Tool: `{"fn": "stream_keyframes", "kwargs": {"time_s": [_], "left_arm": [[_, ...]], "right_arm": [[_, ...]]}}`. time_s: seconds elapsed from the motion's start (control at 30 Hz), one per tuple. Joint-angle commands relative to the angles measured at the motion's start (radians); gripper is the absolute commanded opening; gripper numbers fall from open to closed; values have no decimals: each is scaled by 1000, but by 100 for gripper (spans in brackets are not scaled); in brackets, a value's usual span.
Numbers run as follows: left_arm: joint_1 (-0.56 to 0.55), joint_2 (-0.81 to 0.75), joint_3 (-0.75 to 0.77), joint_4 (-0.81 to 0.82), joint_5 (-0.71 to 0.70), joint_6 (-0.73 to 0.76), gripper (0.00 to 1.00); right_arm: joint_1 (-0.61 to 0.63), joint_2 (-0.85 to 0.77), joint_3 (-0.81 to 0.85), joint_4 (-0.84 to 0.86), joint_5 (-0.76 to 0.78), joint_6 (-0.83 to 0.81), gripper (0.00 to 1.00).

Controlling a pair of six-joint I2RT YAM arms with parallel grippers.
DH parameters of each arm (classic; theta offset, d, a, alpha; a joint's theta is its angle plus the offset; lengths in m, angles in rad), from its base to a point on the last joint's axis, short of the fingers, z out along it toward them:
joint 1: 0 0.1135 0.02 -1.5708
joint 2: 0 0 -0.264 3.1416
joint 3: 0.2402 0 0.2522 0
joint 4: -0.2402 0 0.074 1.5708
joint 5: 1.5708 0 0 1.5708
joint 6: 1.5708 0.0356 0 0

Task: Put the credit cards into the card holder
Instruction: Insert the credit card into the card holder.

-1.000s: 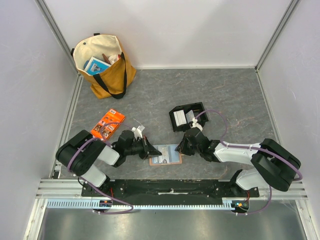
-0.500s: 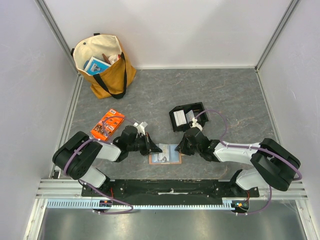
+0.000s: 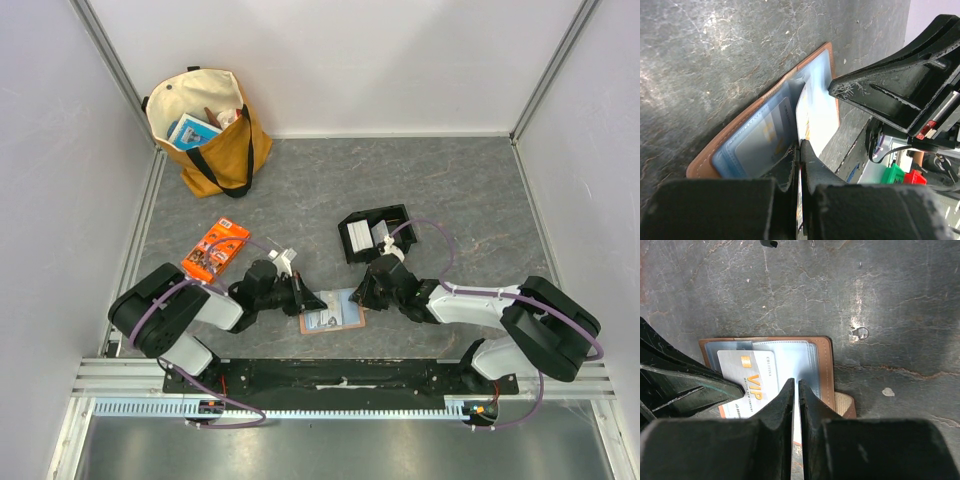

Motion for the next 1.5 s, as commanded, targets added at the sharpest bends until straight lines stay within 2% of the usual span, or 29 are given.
{"fn": "stream_keyframes", "kwargs": {"time_s": [0.0,0.37,0.77,1.03,1.17,1.3,1.47], "left_arm": [[-17,-5,-35,-10,-98,-21,2],[-61,-24,-19,19,-220,-135,2],[-136,44,-15,66,-201,-133,2],[-150,77,-15,99,-202,-167,18],[-150,-22,-32,-47,-243,-155,38],[-150,-110,-23,-184,-279,-128,43],[-150,-154,-12,-260,-285,-119,41]], "right_arm": [[-2,5,-19,-97,44,-14,14],[0,-10,-42,-83,38,0,15],[1,-5,-50,-75,45,1,18],[1,-9,-53,-83,56,9,20],[1,-13,-48,-109,76,9,22],[1,-59,-60,-106,99,10,24],[1,-134,-65,-117,124,1,27]]}}
